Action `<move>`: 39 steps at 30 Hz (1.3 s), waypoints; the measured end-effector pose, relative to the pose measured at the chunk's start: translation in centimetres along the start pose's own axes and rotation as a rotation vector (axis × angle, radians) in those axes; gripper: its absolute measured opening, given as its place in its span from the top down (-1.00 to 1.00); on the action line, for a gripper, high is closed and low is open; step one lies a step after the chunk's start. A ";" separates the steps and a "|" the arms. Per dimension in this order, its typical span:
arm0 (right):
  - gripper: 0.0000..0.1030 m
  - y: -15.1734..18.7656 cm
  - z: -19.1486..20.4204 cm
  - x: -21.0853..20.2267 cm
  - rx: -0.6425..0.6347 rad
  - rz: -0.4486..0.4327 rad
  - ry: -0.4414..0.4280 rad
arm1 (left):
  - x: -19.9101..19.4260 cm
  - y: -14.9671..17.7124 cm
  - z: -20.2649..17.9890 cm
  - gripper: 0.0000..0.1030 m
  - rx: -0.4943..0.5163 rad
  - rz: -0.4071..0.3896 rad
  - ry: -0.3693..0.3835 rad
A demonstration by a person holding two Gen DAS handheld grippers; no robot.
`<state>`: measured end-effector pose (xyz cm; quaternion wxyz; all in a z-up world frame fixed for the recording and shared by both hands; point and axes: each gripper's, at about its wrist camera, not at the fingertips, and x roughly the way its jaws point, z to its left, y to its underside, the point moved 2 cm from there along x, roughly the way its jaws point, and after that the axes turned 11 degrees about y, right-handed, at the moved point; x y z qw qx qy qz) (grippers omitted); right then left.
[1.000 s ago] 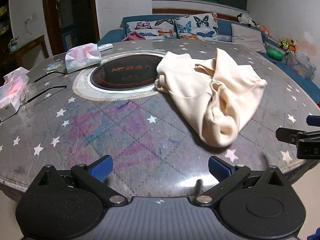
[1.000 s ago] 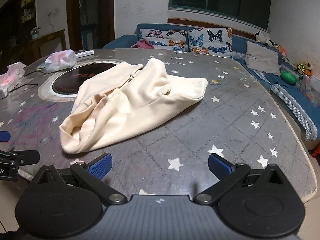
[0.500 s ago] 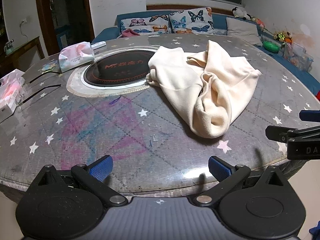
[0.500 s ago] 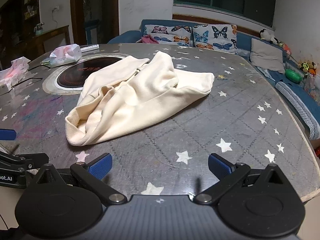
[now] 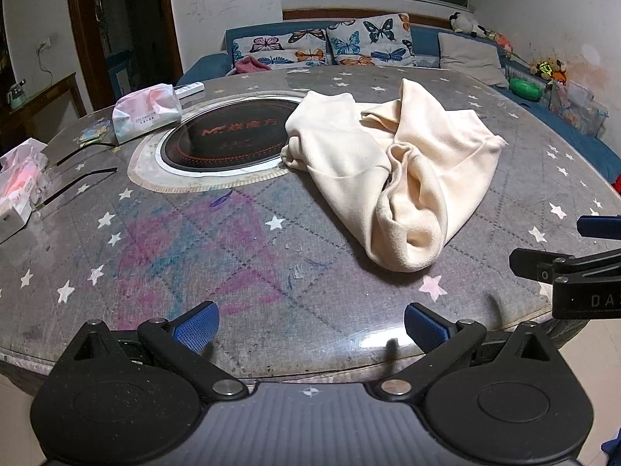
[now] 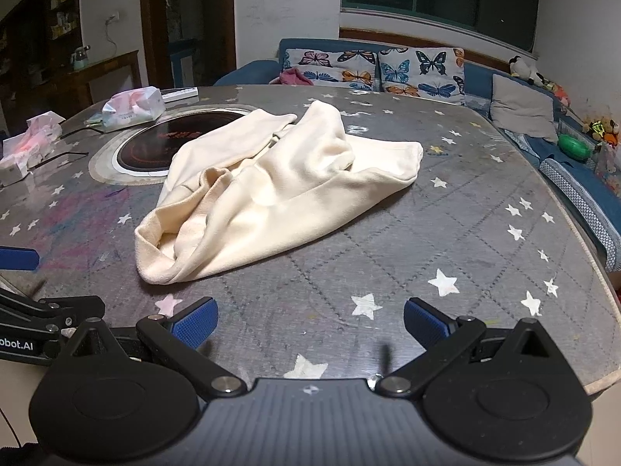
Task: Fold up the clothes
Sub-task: 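Move both open tools toward the crumpled cream shirt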
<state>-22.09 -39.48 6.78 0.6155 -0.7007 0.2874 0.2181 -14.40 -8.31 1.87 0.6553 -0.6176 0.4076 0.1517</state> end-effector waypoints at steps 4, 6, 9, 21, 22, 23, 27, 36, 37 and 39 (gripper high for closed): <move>-1.00 0.0 0.1 0.0 -0.001 -0.002 -0.005 | 0.0 0.0 -0.1 -1.00 0.003 0.002 -0.001; -1.00 -0.1 0.1 0.0 -0.001 -0.002 -0.007 | -0.1 0.0 -0.1 -1.00 0.005 0.000 0.000; -1.00 -0.1 0.2 0.0 -0.001 -0.003 -0.008 | -0.2 -0.1 -0.2 -1.00 0.006 -0.003 0.001; -1.00 -0.2 0.4 -0.1 0.001 -0.009 -0.019 | -0.5 -0.4 -0.5 -1.00 0.015 -0.013 0.005; -1.00 -0.2 0.4 -0.2 0.002 -0.009 -0.019 | -0.6 -0.4 -0.5 -1.00 0.017 -0.015 0.005; -1.00 -0.3 0.4 -0.2 0.002 -0.010 -0.019 | -0.6 -0.5 -0.5 -1.00 0.018 -0.016 0.005; -1.00 -0.3 0.3 -0.2 0.003 -0.012 -0.021 | -0.7 -0.5 -0.7 -1.00 0.022 -0.019 0.003; -1.00 -0.5 0.3 -0.2 0.005 -0.016 -0.026 | -1.0 -0.8 -0.8 -1.00 0.028 -0.025 0.003; -1.00 -0.5 0.3 -0.2 0.005 -0.016 -0.026 | -1.0 -0.8 -0.8 -1.00 0.028 -0.025 0.003; -1.00 -0.5 0.3 -0.2 0.004 -0.017 -0.027 | -1.0 -0.8 -0.8 -1.00 0.029 -0.024 0.002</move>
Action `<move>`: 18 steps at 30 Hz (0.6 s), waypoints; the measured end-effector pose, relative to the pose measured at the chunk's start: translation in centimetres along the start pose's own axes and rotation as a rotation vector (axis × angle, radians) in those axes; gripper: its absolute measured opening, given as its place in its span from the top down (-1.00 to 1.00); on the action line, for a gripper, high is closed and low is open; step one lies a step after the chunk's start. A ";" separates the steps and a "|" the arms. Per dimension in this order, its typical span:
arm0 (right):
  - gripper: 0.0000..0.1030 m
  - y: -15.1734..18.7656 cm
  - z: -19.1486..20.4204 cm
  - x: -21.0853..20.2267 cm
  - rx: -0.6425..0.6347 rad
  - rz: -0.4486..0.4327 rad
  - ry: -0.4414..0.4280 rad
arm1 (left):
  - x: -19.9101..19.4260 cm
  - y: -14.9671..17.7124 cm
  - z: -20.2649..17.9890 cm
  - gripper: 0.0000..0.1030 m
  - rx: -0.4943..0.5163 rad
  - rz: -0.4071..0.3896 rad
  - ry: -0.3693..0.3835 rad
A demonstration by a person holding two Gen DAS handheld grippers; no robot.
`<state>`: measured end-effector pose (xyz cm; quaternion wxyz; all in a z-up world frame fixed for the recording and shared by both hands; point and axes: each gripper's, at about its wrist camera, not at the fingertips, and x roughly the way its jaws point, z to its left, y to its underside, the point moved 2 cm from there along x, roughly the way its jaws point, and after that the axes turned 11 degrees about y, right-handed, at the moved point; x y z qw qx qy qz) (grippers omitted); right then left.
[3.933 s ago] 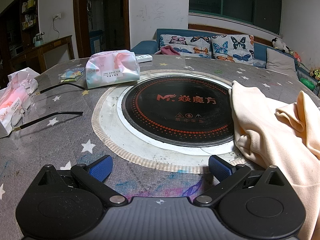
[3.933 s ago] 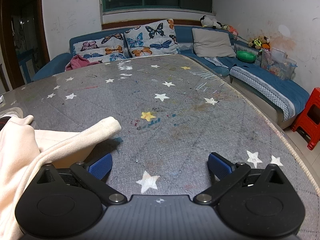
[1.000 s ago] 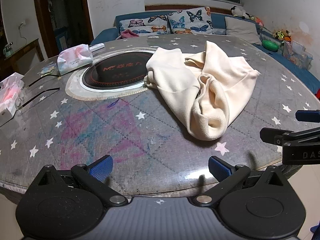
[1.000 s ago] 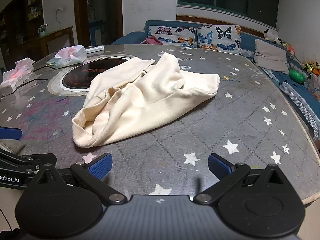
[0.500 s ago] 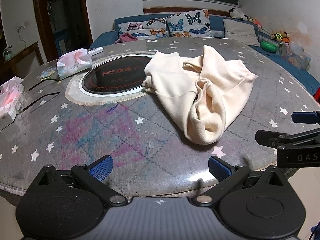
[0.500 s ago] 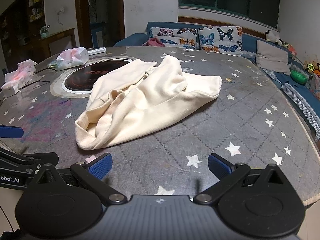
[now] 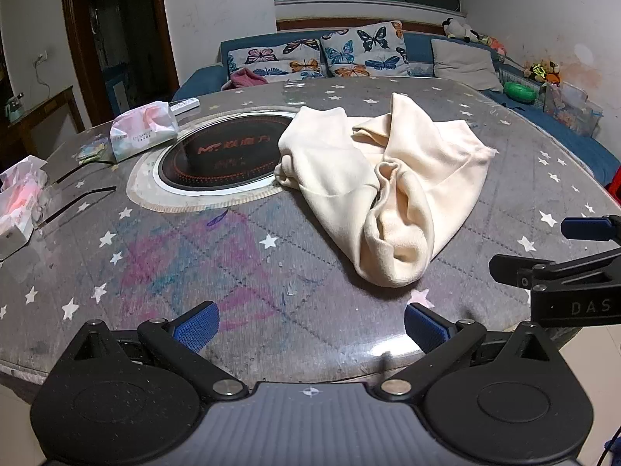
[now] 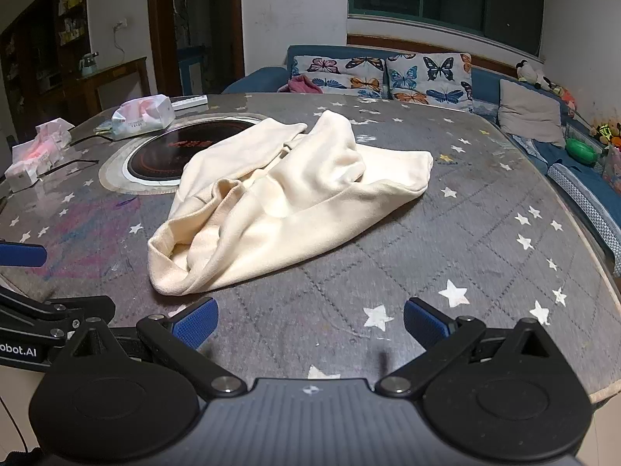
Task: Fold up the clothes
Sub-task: 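Move both open tools toward the crumpled cream shirt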
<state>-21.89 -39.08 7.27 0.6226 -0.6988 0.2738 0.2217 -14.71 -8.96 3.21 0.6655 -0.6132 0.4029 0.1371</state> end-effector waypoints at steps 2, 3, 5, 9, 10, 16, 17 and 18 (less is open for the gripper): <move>-1.00 -0.1 0.0 0.0 -0.001 -0.001 -0.001 | 0.0 -0.1 0.0 -1.00 0.002 -0.001 0.001; -0.99 -0.1 0.0 0.0 -0.001 -0.002 -0.001 | 0.0 -0.1 0.0 -1.00 0.002 -0.002 0.001; -0.99 -0.2 0.0 0.0 0.000 -0.003 -0.001 | 0.0 -0.1 -0.1 -1.00 0.004 -0.003 0.003; -0.99 -0.3 0.0 0.0 0.000 -0.005 -0.002 | 0.0 -0.2 -0.1 -1.00 0.008 -0.005 0.005; -0.99 -0.3 0.0 0.0 0.001 -0.005 -0.004 | 0.0 -0.3 -0.1 -1.00 0.008 -0.005 0.005; -0.93 -0.7 0.0 0.3 -0.002 -0.002 -0.009 | 0.1 -1.0 0.0 -1.00 0.012 -0.011 0.010; -0.92 -0.8 0.0 0.4 -0.003 -0.001 -0.010 | 0.1 -1.1 0.0 -1.00 0.015 -0.013 0.010; -0.92 -0.9 0.0 0.5 -0.004 0.000 -0.011 | 0.2 -1.2 0.0 -1.00 0.017 -0.015 0.009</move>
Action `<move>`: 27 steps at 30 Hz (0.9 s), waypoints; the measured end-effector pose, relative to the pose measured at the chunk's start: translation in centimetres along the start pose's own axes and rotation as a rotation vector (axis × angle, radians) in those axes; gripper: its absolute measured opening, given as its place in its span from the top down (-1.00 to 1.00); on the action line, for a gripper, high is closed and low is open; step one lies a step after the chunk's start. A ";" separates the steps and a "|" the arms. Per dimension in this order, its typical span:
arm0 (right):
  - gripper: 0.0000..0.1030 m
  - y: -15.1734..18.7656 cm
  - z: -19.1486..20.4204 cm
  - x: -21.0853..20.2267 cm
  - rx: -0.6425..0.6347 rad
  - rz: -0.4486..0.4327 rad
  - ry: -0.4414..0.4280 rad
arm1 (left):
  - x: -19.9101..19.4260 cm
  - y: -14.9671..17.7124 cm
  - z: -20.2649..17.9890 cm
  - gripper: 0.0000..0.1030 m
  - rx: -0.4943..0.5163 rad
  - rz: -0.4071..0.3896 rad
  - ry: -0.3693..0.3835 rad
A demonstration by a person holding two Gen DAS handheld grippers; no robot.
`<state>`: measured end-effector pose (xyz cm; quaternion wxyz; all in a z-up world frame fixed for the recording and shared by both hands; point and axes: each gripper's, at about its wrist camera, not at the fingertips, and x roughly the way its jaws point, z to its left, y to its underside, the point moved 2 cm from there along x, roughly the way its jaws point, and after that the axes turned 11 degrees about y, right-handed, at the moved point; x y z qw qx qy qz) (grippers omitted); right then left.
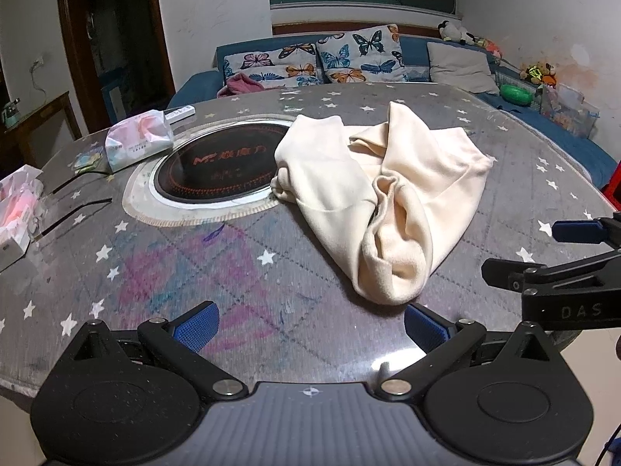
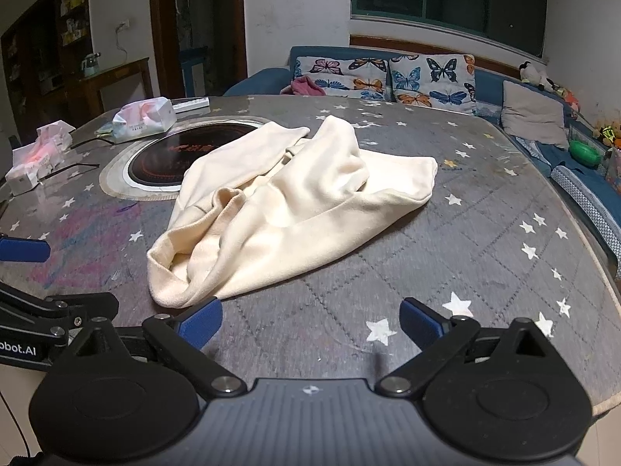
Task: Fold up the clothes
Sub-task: 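Move both open tools toward the crumpled cream shirt, then grasp the shirt edge with both grippers and lift it up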
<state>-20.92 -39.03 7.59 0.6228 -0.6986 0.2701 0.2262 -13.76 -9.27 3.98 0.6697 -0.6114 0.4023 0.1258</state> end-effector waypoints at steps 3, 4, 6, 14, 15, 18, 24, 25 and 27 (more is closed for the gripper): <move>-0.89 -0.4 0.0 0.2 -0.001 -0.001 -0.003 | 0.0 -0.5 0.1 -1.00 0.003 -0.009 0.004; -0.86 -0.5 0.0 0.3 -0.001 -0.002 -0.004 | 0.1 -0.7 0.2 -1.00 0.003 -0.012 0.004; -0.83 -0.7 -0.1 0.4 0.001 -0.003 -0.007 | 0.1 -1.1 0.3 -1.00 0.003 -0.020 0.005; -0.70 -2.0 -0.1 1.4 -0.021 -0.007 -0.014 | 1.0 -2.8 0.8 -1.00 0.005 -0.042 0.013; -0.65 -2.2 -0.1 1.6 -0.023 -0.006 -0.016 | 1.1 -3.1 0.9 -0.99 0.006 -0.044 0.014; -0.56 -2.9 -0.4 2.2 -0.023 -0.002 -0.026 | 1.6 -4.2 1.3 -0.94 0.007 -0.057 0.020; -0.31 -5.4 -1.6 3.7 0.013 -0.003 -0.059 | 3.1 -6.9 2.0 -0.68 0.005 -0.081 0.031; -0.29 -6.1 -1.9 4.1 0.021 -0.005 -0.063 | 3.6 -7.3 2.2 -0.63 0.003 -0.080 0.036; -0.25 -7.3 -2.4 4.8 0.041 -0.008 -0.074 | 4.5 -8.2 2.5 -0.56 -0.004 -0.076 0.047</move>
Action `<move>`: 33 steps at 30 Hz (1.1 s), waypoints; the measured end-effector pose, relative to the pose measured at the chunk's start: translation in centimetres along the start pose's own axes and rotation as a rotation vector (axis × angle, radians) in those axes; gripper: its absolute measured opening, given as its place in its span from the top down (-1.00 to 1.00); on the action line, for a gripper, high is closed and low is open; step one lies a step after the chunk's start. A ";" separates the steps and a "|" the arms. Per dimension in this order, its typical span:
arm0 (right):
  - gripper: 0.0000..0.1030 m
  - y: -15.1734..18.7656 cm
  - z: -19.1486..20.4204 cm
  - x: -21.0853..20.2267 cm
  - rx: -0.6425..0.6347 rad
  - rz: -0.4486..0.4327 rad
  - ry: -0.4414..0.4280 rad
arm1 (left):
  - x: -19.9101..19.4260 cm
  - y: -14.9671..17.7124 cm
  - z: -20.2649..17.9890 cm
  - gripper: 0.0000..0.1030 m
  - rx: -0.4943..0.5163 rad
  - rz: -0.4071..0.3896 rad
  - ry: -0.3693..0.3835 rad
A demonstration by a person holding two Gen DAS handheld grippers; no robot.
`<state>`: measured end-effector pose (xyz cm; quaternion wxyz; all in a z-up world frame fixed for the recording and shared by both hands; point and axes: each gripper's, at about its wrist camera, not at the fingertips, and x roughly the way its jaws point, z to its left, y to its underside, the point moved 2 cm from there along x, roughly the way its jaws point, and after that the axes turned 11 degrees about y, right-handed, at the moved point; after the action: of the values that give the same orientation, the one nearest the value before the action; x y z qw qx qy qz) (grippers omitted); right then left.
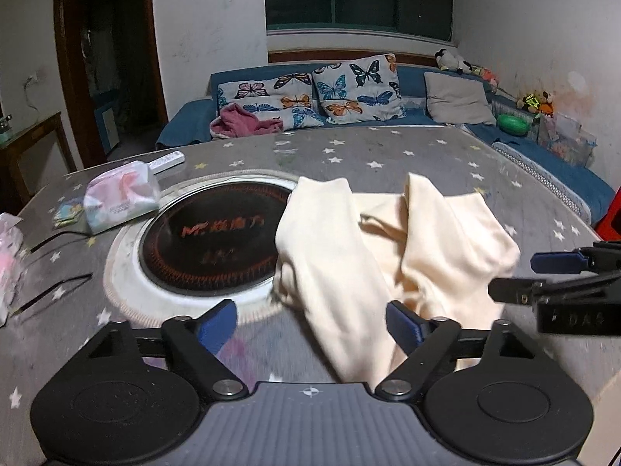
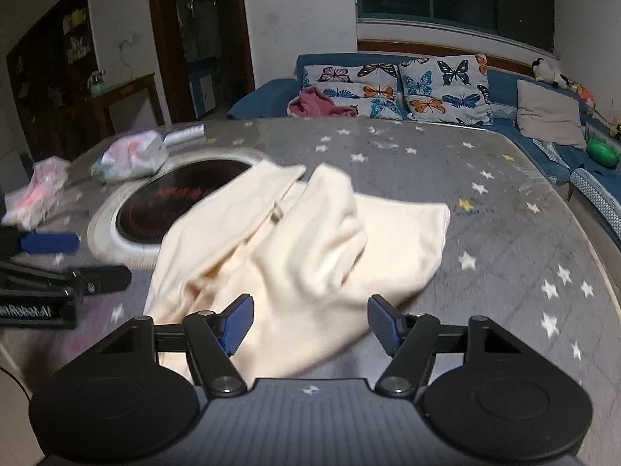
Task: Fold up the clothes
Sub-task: 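Grasp the shirt edge with both grippers and lift it up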
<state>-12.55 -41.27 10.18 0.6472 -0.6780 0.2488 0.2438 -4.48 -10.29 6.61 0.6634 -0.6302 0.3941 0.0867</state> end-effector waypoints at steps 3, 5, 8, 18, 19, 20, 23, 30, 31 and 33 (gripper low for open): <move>-0.23 -1.7 -0.4 1.2 0.012 -0.006 -0.003 | 1.4 -1.1 0.3 -0.51 -0.001 0.004 0.008; -0.23 -3.2 -0.6 2.4 0.018 -0.005 -0.003 | 2.5 -1.6 0.4 -0.49 0.002 0.016 0.006; -0.22 -4.9 -0.6 4.1 0.019 0.000 -0.005 | 3.6 -2.2 0.6 -0.49 0.004 0.030 0.014; -0.03 -8.3 0.0 10.5 0.037 0.049 -0.007 | 5.9 -3.0 1.6 -0.49 -0.020 0.056 0.039; 0.06 -8.5 0.0 11.0 0.038 0.057 -0.004 | 6.1 -3.0 1.6 -0.49 -0.021 0.058 0.041; 0.10 -8.6 0.1 11.6 0.040 0.065 -0.001 | 6.3 -3.0 1.7 -0.49 -0.022 0.059 0.045; 0.31 -8.6 -0.2 12.8 0.043 0.092 0.006 | 6.7 -3.1 1.7 -0.52 -0.024 0.066 0.053; 0.84 -8.2 -1.9 11.6 0.053 0.060 0.027 | 8.4 -2.8 1.6 -0.52 -0.016 0.100 0.051; 0.87 -8.0 -2.4 10.8 0.056 0.040 0.039 | 8.6 -2.7 1.5 -0.52 -0.014 0.103 0.051; 0.88 -7.7 -3.1 9.4 0.058 0.013 0.051 | 8.9 -2.6 1.4 -0.52 -0.011 0.110 0.052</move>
<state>-0.40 -44.29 10.00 0.6584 -0.6634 0.2767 0.2232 3.63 -12.93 2.82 0.6437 -0.6134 0.4445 0.1087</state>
